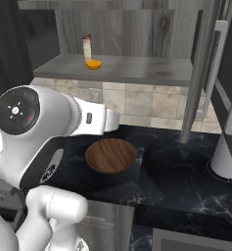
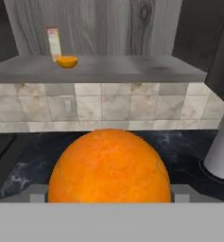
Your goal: Open the cabinet. Pick the orange and orange from the cabinet and place them into the bowl. Then close the cabinet.
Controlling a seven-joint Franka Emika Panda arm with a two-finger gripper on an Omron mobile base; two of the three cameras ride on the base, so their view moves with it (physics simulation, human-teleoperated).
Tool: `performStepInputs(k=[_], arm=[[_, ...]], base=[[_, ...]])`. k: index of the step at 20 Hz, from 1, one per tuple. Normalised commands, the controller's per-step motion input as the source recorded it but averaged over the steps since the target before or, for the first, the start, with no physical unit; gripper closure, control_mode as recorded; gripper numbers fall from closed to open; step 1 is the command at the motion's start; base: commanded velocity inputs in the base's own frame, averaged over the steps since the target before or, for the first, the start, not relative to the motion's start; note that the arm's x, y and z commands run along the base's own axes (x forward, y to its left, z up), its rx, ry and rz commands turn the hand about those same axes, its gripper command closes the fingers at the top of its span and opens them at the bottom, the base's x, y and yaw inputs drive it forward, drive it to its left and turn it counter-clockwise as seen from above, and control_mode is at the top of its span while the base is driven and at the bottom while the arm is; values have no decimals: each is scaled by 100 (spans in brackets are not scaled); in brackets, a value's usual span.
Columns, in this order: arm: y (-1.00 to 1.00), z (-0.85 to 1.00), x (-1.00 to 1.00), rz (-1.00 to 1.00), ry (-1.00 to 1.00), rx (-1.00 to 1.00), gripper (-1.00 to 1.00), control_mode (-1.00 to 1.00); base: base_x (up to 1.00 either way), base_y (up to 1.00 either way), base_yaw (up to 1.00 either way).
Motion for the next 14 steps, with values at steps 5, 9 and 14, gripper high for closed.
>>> performStepInputs(k=[5,9,14], arm=[[30,-88,-21,9,16,1,100,-100],[29,-56,10,5,25,3,100,-100],[32,-27,39,2,25,2,100,-100]], base=[[0,0,0],[0,0,0],[0,0,0]])
